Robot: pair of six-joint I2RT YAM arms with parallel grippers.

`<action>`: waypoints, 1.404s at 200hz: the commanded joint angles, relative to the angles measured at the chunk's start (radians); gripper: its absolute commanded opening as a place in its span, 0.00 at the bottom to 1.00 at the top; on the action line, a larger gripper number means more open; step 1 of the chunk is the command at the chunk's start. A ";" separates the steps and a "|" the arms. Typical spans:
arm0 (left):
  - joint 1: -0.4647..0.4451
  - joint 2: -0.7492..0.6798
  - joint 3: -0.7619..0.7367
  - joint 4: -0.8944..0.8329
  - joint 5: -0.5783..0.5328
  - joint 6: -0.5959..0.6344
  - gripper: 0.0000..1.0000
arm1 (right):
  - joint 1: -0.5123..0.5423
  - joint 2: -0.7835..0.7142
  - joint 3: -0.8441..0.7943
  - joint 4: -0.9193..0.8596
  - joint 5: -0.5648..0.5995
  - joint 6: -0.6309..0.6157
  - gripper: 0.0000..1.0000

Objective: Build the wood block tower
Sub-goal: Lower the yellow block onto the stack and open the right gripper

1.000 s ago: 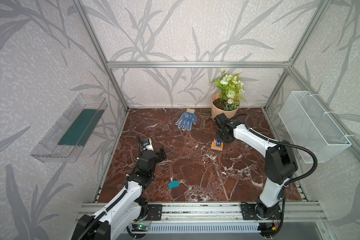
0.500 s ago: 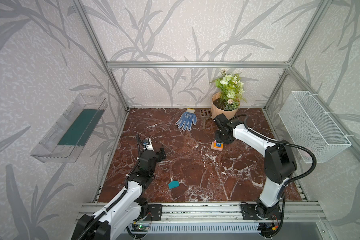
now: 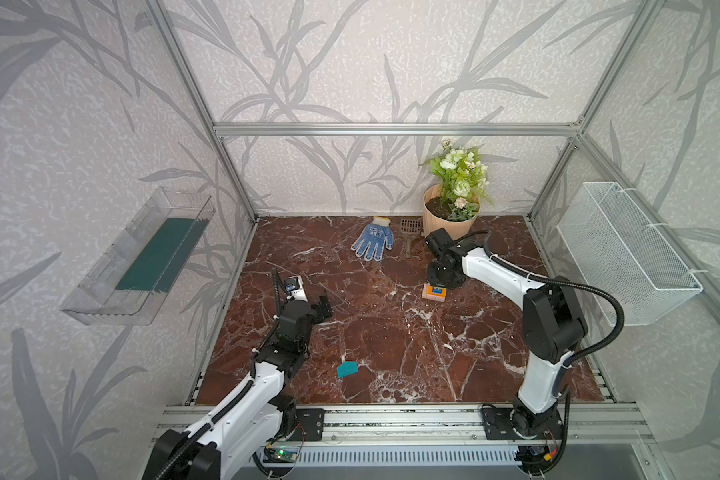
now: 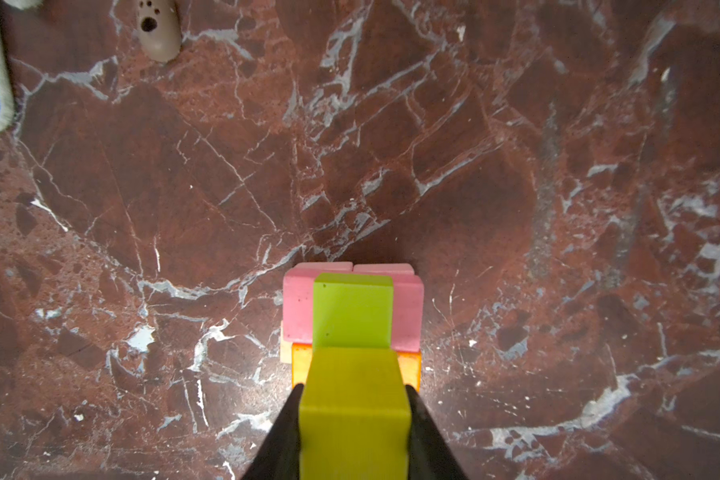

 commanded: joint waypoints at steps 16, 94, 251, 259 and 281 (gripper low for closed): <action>-0.003 -0.006 0.021 0.014 -0.020 0.012 0.96 | -0.002 0.018 0.038 -0.008 0.000 -0.010 0.00; -0.003 -0.006 0.023 0.014 -0.022 0.010 0.96 | -0.002 0.040 0.060 -0.021 0.011 -0.016 0.00; -0.003 -0.006 0.021 0.013 -0.023 0.010 0.97 | -0.001 0.047 0.068 -0.042 0.036 -0.017 0.00; -0.003 -0.006 0.022 0.013 -0.021 0.010 0.96 | -0.002 0.047 0.068 -0.043 0.036 -0.017 0.00; -0.004 -0.005 0.022 0.013 -0.022 0.010 0.96 | -0.001 0.047 0.068 -0.044 0.037 -0.018 0.00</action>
